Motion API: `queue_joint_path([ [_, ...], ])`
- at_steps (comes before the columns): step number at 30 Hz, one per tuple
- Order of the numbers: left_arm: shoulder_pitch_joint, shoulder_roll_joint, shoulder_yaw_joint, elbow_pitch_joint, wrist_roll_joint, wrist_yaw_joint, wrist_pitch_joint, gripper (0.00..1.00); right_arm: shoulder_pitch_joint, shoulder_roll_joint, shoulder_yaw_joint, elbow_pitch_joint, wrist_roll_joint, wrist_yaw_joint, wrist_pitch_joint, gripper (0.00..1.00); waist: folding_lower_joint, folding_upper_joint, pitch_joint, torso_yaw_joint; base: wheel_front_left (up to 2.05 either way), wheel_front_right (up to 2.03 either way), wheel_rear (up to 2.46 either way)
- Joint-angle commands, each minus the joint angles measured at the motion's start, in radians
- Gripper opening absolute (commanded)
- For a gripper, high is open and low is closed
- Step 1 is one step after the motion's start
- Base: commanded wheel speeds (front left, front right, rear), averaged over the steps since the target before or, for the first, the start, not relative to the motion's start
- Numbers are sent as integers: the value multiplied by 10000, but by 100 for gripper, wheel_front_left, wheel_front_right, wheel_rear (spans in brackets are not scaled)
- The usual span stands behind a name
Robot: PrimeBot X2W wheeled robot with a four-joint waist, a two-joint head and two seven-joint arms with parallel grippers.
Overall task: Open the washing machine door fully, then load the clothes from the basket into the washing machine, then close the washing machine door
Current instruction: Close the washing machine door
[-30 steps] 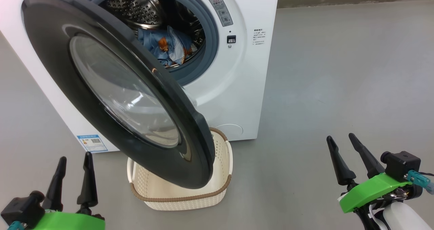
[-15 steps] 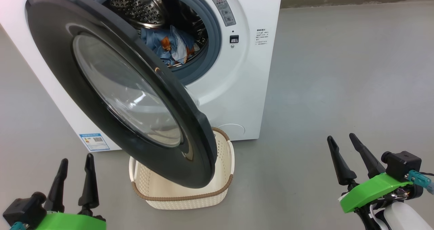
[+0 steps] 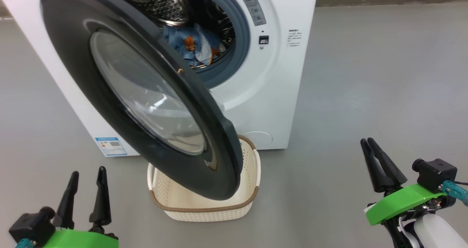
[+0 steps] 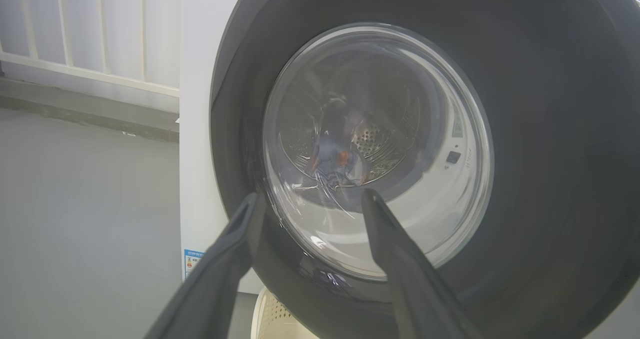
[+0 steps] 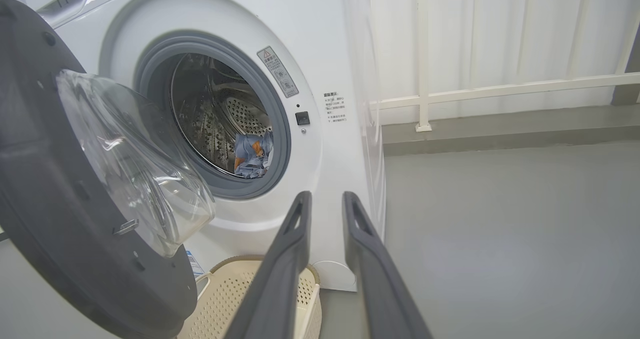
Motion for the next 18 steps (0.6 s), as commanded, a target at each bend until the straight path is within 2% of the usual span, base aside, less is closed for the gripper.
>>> queue_joint_path([
  [1,-208,173,288,-178,-55,-33,-91,100,-40,-130,60,-304,-101,46,-80,0,0,0,2,194,0,0,0],
  [9,-141,177,-112,21,-190,-33,-91,100,-333,-37,-34,-830,-224,46,-80,0,0,0,-89,980,0,0,0],
  [18,-197,163,-577,222,-327,-34,-91,100,-832,293,271,-2483,-410,46,-80,0,0,0,-221,1953,0,0,0],
])
